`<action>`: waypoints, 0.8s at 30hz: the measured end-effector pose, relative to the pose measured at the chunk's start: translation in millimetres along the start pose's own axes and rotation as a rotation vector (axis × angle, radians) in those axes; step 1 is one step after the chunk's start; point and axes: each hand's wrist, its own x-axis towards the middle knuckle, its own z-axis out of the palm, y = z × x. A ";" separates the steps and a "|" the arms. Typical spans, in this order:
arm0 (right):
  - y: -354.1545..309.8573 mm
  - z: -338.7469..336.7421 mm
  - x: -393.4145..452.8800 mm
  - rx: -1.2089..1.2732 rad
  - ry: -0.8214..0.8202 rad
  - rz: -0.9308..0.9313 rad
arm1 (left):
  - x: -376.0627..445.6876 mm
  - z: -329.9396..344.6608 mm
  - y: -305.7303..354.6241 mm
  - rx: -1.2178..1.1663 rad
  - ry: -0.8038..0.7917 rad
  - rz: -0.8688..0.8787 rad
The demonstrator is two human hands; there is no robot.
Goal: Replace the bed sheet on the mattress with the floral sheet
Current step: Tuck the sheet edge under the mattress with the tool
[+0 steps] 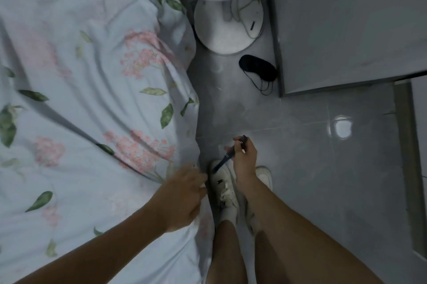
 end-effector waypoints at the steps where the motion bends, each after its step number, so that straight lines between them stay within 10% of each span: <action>1: -8.2 5.5 2.7 -0.031 -0.045 -0.001 | 3.9 -11.6 -10.1 0.012 0.066 -0.048; 7: -49.5 59.1 22.2 -0.457 -0.320 -0.120 | 32.2 -66.5 -84.0 0.231 0.042 -0.385; 15: -73.2 145.5 82.7 -0.538 -0.434 -0.133 | 54.8 -34.4 -115.5 0.185 0.250 -0.267; 24: -56.3 155.6 151.6 -0.904 -0.218 -0.209 | 61.7 -58.6 -158.2 0.112 0.508 -0.438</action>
